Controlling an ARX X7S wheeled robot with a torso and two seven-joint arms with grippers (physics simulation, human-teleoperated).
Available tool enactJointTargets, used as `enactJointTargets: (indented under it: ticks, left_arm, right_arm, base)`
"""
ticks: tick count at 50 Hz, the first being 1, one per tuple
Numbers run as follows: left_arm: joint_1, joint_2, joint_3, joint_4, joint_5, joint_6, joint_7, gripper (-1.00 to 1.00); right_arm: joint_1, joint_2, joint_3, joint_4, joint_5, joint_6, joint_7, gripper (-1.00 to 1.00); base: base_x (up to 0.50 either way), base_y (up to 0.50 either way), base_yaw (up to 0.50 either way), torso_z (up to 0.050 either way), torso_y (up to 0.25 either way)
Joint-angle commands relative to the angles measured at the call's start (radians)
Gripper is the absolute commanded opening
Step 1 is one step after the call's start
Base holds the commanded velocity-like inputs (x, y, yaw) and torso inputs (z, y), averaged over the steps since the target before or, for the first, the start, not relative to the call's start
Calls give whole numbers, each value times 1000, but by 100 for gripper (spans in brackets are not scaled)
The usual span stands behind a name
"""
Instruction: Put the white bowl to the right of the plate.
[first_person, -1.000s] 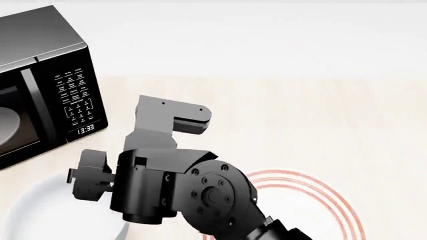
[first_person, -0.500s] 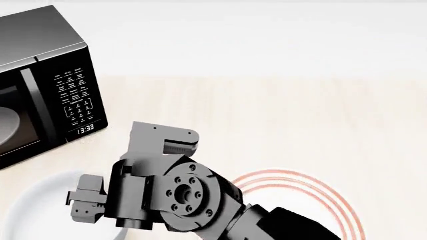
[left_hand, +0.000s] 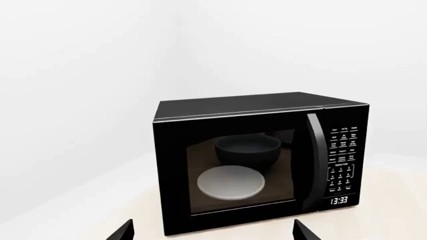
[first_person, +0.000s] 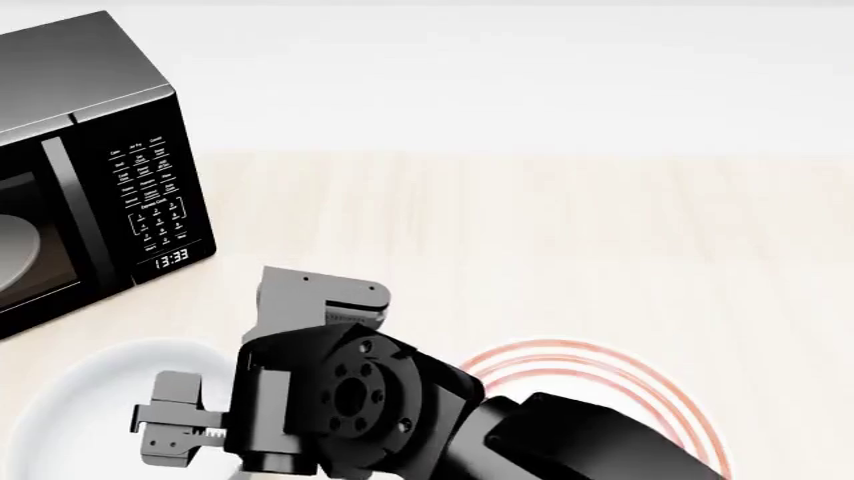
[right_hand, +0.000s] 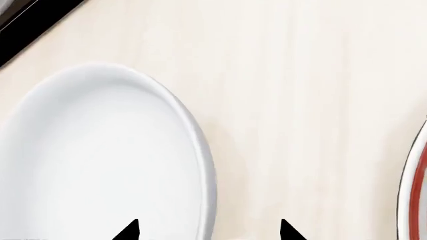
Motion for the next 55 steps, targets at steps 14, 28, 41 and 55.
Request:
enactJointTargets:
  ticks: [14,28,41,55]
  left_arm:
    - [10,-9,3,9,-10,6,-9,100]
    - [14,-14,4,10,-15,9,-14,100]
    - [18,-17,6,13,-19,13,-19,100]
    - [21,-22,8,15,-23,14,-24,100]
  right_arm:
    - [-27,0,-56,39,-12,16,-122,100]
    - [-27,0,-55,24,-30,15,-144,100]
    - [-36,0,-56,24,-44,13,-177,100]
    - [-68,0,-56,34,-78,13,-193,100]
  base:
    - [0,0,0,0,0]
    - [0,0,0,0,0]
    - [0,0,0,0,0]
    - [0,0,0,0,0]
